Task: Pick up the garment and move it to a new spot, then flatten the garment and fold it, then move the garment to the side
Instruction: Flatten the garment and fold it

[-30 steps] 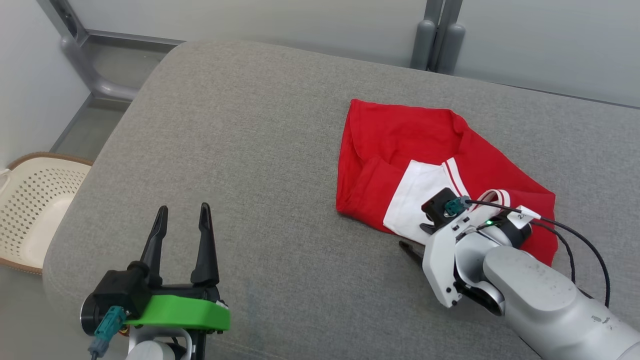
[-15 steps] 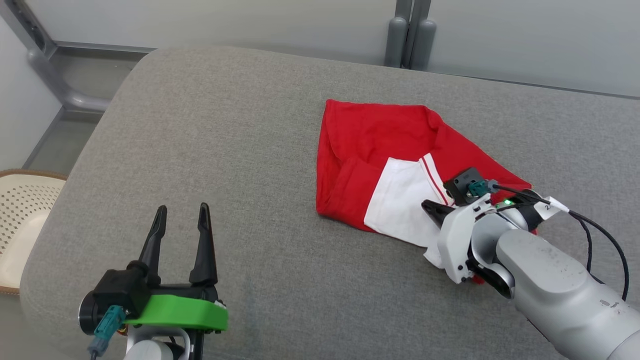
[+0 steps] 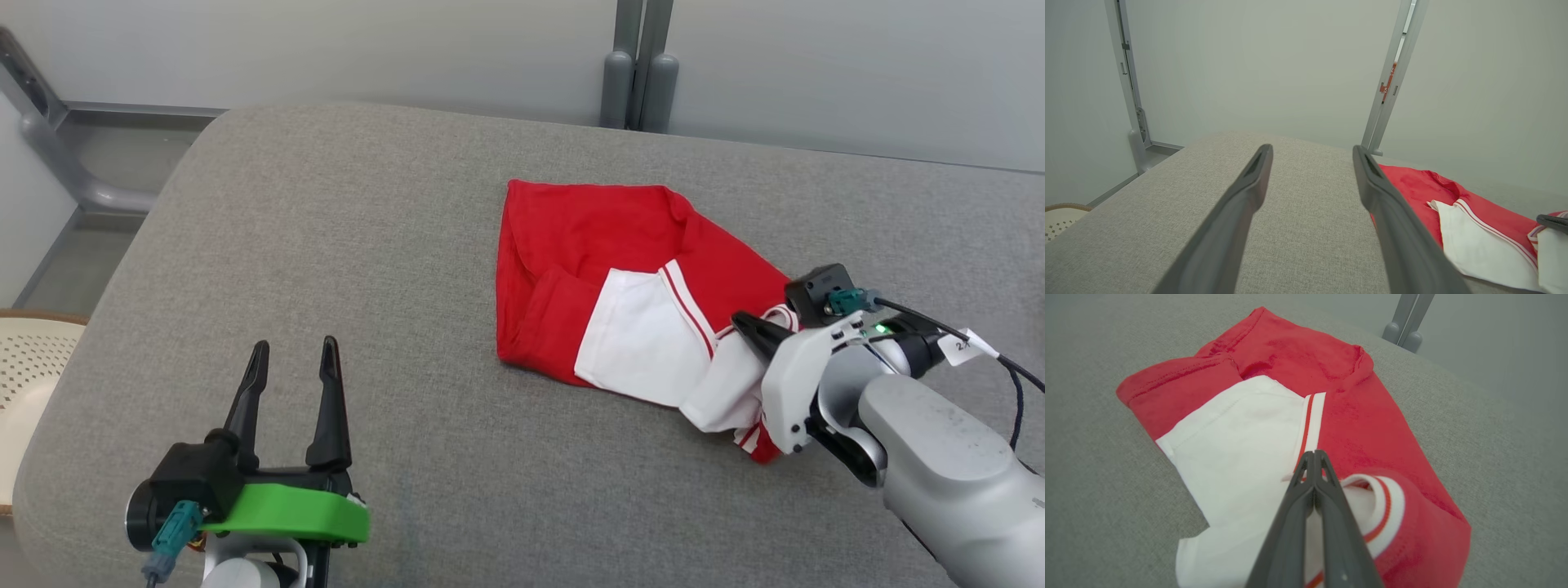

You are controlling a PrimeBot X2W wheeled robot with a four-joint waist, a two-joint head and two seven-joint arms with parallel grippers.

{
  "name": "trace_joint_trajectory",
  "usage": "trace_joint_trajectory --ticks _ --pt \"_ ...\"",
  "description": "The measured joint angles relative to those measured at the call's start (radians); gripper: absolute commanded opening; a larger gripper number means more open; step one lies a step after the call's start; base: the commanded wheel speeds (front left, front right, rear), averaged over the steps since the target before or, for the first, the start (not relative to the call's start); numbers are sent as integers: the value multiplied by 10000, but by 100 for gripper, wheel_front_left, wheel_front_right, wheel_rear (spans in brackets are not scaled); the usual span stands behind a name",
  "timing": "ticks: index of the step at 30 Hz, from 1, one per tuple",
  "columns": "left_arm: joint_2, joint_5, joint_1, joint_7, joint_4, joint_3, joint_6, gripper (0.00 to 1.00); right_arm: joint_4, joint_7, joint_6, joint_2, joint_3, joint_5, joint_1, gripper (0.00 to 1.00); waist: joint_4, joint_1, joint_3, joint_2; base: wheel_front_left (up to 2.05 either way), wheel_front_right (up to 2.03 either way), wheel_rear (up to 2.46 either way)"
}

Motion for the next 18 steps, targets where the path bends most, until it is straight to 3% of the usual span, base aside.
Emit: trace_joint_trajectory --ticks 11,18 --pt "27 -4 31 0 8 0 0 100 502 387 0 -1154 -1342 194 908 0 -206 0 -116 0 0 0 0" --pt "50 -6 33 0 23 -23 0 100 510 -487 0 -1212 -2523 217 1116 0 -254 0 -175 0 0 0 0"
